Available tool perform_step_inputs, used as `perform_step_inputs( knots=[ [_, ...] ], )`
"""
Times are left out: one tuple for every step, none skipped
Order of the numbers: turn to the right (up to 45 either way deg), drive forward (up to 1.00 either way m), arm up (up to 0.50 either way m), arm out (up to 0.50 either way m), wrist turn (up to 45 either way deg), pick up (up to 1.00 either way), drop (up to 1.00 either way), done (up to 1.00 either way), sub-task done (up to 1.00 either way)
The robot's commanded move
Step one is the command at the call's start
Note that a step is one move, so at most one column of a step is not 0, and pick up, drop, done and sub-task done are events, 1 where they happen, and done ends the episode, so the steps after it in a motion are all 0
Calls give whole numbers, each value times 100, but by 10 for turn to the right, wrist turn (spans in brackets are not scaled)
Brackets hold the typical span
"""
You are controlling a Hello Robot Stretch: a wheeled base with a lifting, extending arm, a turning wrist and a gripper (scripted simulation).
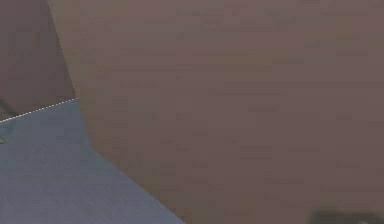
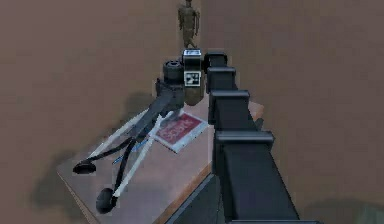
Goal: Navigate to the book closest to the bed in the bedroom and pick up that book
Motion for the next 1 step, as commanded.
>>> perform_step_inputs(
  knots=[
    [0, 0, 0, 0, 450, 0, 0, 0, 0]
  ],
)
